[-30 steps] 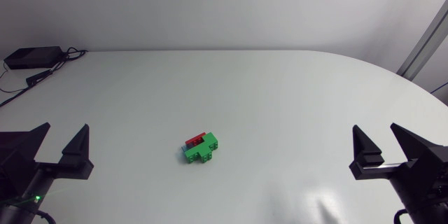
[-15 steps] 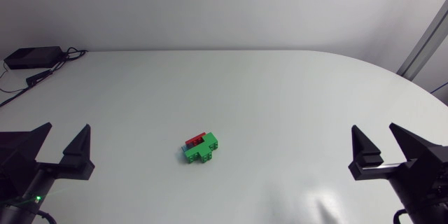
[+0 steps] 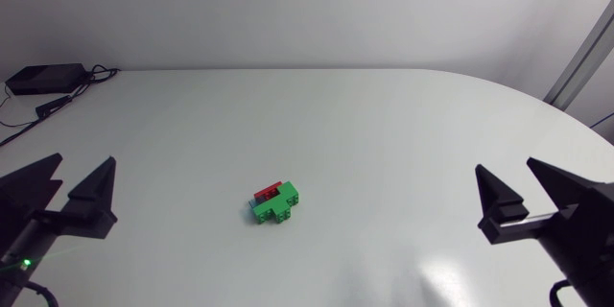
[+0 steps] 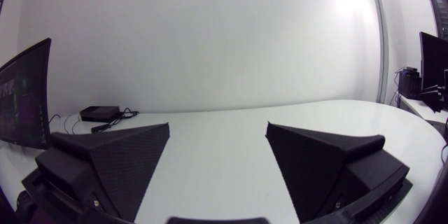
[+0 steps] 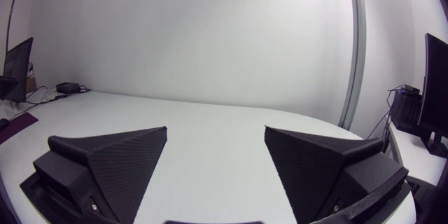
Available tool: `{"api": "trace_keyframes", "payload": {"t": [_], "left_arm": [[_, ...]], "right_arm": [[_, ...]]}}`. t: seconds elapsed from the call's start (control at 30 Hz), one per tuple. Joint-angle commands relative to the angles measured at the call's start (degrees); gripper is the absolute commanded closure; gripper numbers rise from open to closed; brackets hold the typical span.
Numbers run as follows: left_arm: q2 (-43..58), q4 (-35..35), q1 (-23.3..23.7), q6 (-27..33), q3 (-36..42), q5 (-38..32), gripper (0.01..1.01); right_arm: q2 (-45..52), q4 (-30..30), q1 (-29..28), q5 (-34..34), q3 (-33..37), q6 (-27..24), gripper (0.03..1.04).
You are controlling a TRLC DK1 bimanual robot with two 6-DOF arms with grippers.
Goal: Separate the duplo bricks
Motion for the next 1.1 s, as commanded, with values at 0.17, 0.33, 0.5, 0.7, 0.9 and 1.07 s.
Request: {"api": "trace_keyframes", "payload": {"t": [0.17, 0.33, 0.5, 0.7, 0.9, 1.07], "left_arm": [[20.72, -3.67, -3.70, -3.93, 13.71, 0.22, 0.072], [36.18, -5.16, -6.60, -3.40, 20.13, 0.48, 0.072], [51.30, -6.22, -7.48, 2.05, 25.75, 0.83, 0.075], [65.89, -11.67, -8.19, 6.18, 32.08, 4.43, 0.134], [73.54, -17.29, -8.19, 12.95, 35.77, 5.75, 0.052], [76.70, -18.17, -8.10, 15.41, 36.12, 13.05, 0.054]], "right_arm": [[21.78, -2.14, 3.51, 0.01, 12.74, 4.59, 0.06], [31.09, -2.22, 11.25, 1.94, 17.66, 7.93, 0.06], [43.93, -2.40, 14.41, 1.24, 23.55, 11.09, 0.06], [57.37, -5.48, 21.18, 1.32, 29.26, 13.29, 0.06], [67.04, -11.10, 32.16, 8.53, 35.33, 12.06, 0.06], [76.01, -17.69, 37.09, 4.66, 41.57, 5.12, 0.06]]}}
